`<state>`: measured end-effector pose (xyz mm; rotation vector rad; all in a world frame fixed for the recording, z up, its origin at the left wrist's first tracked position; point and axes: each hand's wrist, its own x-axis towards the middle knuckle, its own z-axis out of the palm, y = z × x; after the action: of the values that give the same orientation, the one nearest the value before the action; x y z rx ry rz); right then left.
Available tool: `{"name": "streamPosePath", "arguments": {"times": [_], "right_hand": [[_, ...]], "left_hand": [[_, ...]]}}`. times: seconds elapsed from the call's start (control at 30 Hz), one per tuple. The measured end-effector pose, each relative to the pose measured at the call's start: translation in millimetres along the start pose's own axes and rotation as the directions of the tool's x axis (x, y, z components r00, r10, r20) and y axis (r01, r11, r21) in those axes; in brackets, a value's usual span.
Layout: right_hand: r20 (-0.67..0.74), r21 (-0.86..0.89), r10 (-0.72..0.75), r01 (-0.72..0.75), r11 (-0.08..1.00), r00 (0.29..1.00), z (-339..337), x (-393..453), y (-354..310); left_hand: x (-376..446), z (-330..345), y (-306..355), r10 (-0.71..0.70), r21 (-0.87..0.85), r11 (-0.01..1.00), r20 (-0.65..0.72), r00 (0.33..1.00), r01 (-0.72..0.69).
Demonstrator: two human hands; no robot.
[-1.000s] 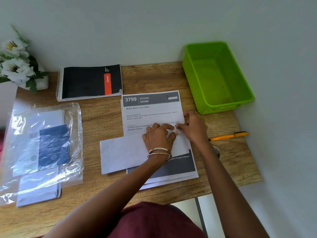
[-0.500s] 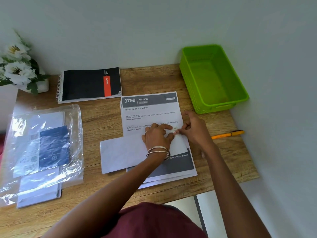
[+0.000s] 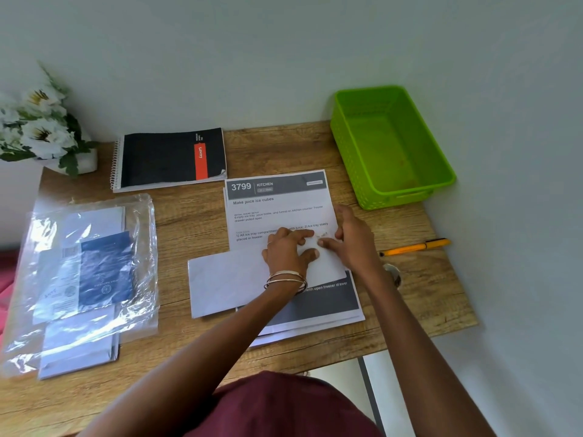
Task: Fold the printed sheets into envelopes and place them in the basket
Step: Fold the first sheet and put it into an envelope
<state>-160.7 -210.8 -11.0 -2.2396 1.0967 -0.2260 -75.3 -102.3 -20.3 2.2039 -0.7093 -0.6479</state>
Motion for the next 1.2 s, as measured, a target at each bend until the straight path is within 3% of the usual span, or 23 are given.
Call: {"name": "streamPosePath", "arguments": {"times": [0.1,0.2,0.33,0.5,0.77,0.87,0.97,1.03,1.1,1.13,1.2], "right_hand": [[0.056,0.048,-0.056,0.053,0.997,0.997,-9,-3,2],[0.113,0.135,-0.013,-0.002,0.991,0.994,-16,-2,1],[0.021,0.194,0.116,-0.118,0.974,0.993,-13,5,-6],[-0.032,0.185,0.072,-0.065,0.981,0.997,-6,0,-3],[0.043,0.080,-0.061,0.057,0.995,0.997,-14,-16,-3],[0.079,0.087,-0.046,0.039,0.995,0.996,-20,-19,-5],[0.010,0.172,0.019,-0.021,0.985,1.000,-21,-29,-6],[-0.062,0.188,0.060,-0.047,0.981,0.996,-17,-39,-6],[-0.089,0.144,0.076,-0.063,0.988,0.993,-8,-50,-5],[-0.091,0.112,0.080,-0.070,0.991,0.993,-3,-54,-4],[-0.101,0.035,0.085,-0.082,0.996,0.991,6,-59,-1]], "left_hand": [[0,1,0,-0.001,-0.001,1.000,-0.018,1.000,0.001],[-2,2,-1,0.010,0.005,1.000,-0.024,1.000,-0.010],[-5,3,-2,0.039,0.016,0.999,-0.045,0.998,-0.038],[-6,4,-4,0.065,0.060,0.996,-0.035,0.997,-0.062],[-7,4,-3,0.075,0.106,0.992,-0.023,0.997,-0.072],[-6,0,-3,0.072,0.081,0.994,0.018,0.997,-0.074],[-9,-17,-5,0.115,-0.064,0.992,0.043,0.992,-0.112],[-15,-36,-10,0.178,-0.090,0.980,-0.003,0.984,-0.177],[-24,-53,-21,0.226,0.006,0.974,-0.100,0.969,-0.227],[-28,-60,-28,0.211,0.079,0.976,-0.152,0.966,-0.201],[-38,-74,-38,0.071,0.215,0.976,-0.230,0.971,-0.021]]}}
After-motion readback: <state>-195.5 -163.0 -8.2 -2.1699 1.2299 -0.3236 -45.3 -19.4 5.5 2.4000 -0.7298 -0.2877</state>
